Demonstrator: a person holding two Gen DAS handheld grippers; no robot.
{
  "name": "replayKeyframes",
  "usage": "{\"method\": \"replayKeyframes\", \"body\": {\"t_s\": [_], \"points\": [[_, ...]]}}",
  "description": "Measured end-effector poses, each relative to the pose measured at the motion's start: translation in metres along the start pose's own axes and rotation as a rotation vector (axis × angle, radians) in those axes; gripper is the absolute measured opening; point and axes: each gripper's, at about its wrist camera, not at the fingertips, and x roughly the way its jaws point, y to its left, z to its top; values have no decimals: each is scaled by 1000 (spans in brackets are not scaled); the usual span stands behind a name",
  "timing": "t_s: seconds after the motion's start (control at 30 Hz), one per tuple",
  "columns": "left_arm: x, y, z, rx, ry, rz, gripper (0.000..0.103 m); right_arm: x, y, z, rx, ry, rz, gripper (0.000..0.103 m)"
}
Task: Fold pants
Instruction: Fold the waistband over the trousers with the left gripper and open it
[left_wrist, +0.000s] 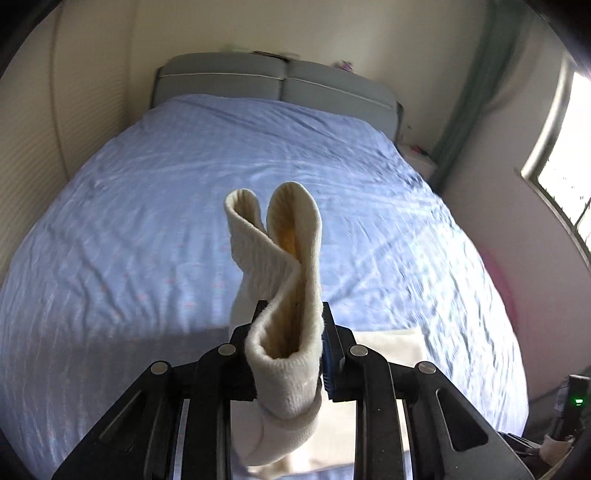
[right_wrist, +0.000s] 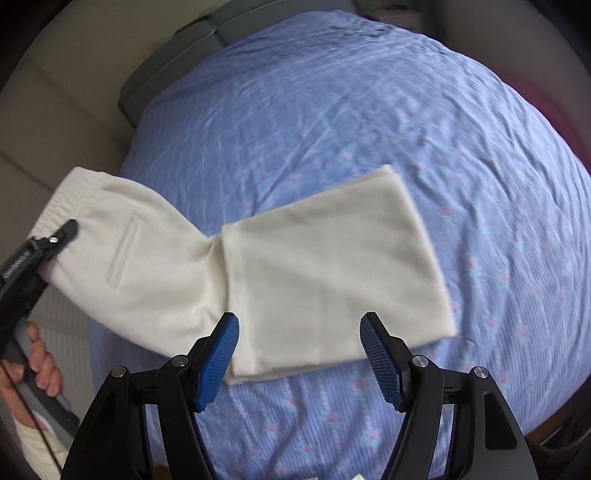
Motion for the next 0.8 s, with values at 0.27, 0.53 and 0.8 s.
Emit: {"method": "replayKeyframes", "body": {"t_s": [0.27, 0.53, 0.8], "points": [[67, -133, -33, 109, 159, 57, 25, -27, -88, 24, 28, -36, -9, 69], [147, -198, -72, 135, 331, 120, 25, -27, -164, 41, 80, 2, -41, 70], [165, -222, -99, 127, 459, -68, 46, -7, -186, 48, 71, 62, -59, 69]]}}
